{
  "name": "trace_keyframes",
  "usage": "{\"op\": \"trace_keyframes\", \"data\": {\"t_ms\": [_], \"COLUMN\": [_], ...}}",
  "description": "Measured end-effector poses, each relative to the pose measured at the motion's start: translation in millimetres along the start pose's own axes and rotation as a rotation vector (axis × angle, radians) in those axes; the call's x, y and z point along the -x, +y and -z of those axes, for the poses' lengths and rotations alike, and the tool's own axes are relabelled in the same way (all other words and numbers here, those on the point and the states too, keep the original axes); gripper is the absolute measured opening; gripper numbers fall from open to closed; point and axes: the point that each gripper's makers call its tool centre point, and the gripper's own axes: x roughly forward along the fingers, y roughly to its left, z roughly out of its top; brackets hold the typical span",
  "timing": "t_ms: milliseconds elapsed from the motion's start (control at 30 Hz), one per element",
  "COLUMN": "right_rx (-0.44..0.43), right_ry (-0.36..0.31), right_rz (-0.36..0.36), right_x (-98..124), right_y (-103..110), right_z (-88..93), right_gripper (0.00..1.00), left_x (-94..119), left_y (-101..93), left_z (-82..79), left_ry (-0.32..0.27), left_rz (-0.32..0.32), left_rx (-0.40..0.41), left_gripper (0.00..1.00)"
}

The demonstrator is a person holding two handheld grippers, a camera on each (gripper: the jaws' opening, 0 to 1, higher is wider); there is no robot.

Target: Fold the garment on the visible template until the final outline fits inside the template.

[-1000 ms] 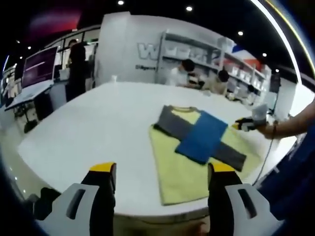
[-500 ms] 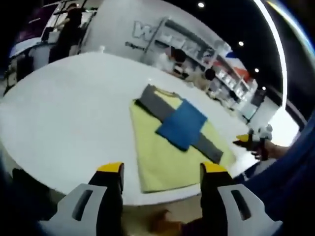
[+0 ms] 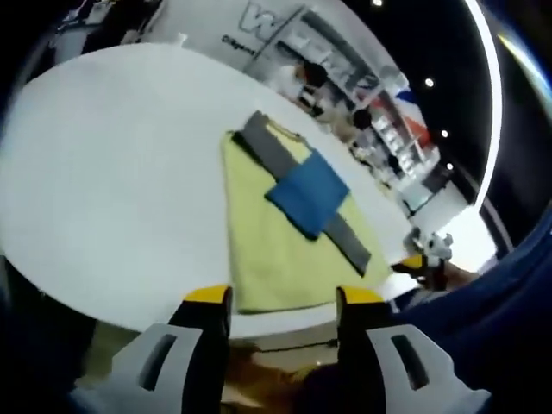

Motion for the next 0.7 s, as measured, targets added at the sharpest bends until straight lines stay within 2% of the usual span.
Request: {"op": "trace_keyframes", "data": {"t_ms": [100, 233, 333, 400, 467, 533, 600, 633, 700], "right_rx": [0.015, 0.021, -0.02, -0.078, -0.108, -0.099, -0.108, -0.099, -0.157], "right_ry": [-0.02, -0.049, -0.067, -0.018, 0.024, 0.036, 0.09, 0.135, 0.162], "right_rz": [0.001, 0.05, 0.166, 0.283, 0.34, 0.377, 0.443, 0.499, 0.568], "right_x": [5.7, 24.9, 52.9, 78.6, 90.3, 96.9, 102.2, 107.1, 113.1], "right_y": [0.2, -16.0, -57.0, -104.3, -129.2, -147.4, -186.2, -209.0, -232.0], "right_z": [-1.1, 4.6, 13.9, 39.2, 56.2, 64.2, 95.1, 111.6, 127.5], "right_gripper": [0.26, 0.26, 0.23, 0.22, 0.22, 0.22, 0.2, 0.18, 0.15], "left_x": [-0.4, -2.5, -4.6, -7.4, -12.1, -14.6, -19.4, -21.7, -23.4], "left_y": [0.1, 0.2, -1.4, -2.9, -6.7, -8.1, -12.6, -14.6, -14.5], "left_z": [0.8, 3.7, 4.1, 5.0, 4.9, 4.3, 0.9, -0.1, -0.3], "left_ry": [0.001, 0.008, 0.01, 0.012, 0.02, 0.023, 0.024, 0.025, 0.031], "left_rz": [0.001, 0.005, 0.008, 0.012, 0.023, 0.029, 0.036, 0.04, 0.041], "left_rx": [0.001, -0.002, 0.002, 0.005, -0.002, -0.003, -0.008, -0.016, -0.023], "left_gripper": [0.41, 0.42, 0.4, 0.39, 0.38, 0.37, 0.34, 0.33, 0.29]}}
